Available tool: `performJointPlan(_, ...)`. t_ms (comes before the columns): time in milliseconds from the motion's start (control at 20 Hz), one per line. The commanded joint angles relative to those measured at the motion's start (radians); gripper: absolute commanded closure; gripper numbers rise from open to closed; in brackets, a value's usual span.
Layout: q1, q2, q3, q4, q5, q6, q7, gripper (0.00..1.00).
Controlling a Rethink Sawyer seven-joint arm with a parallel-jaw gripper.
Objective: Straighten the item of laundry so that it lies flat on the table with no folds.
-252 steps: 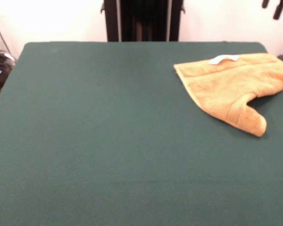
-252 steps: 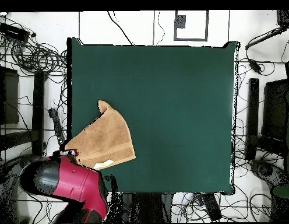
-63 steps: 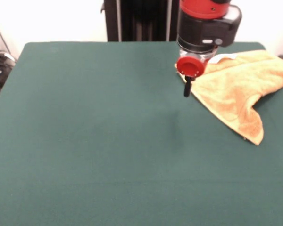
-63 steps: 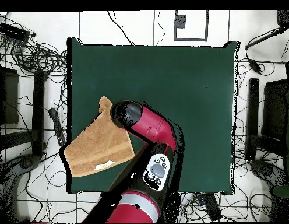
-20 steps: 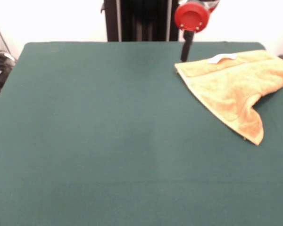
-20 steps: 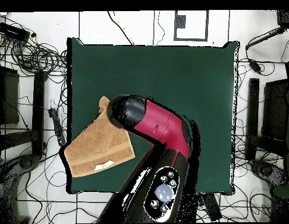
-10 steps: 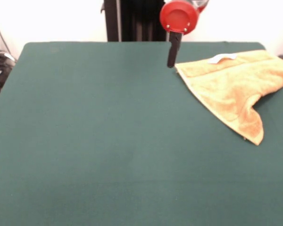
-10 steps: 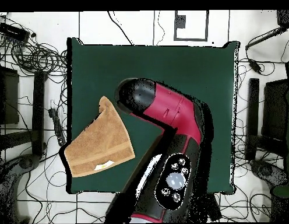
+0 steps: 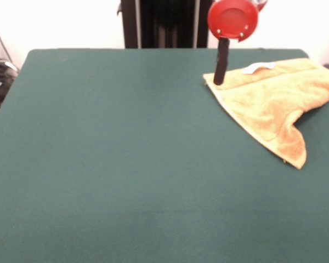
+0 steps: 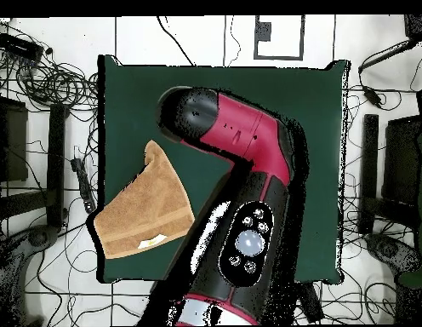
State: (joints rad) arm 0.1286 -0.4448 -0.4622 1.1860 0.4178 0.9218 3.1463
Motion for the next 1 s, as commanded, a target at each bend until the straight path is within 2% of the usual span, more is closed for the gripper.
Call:
performJointPlan(50, -0.038, 0.128, 0.070, -0.099, 0.006, 0.109, 0.157, 0.00)
performJointPlan(250, -0.101, 0.128, 0.134, -0.111, -0.017, 0.072, -0.018, 0.00)
performJointPlan(350, -0.111, 0.138, 0.142, -0.108, -0.025, 0.046, -0.031, 0.00)
performJointPlan(750, -0.073, 0.192, 0.119, -0.155, 0.022, 0.034, 0.162, 0.00)
performJointPlan(1000, -0.045, 0.239, 0.051, -0.212, 0.027, 0.109, 0.278, 0.00)
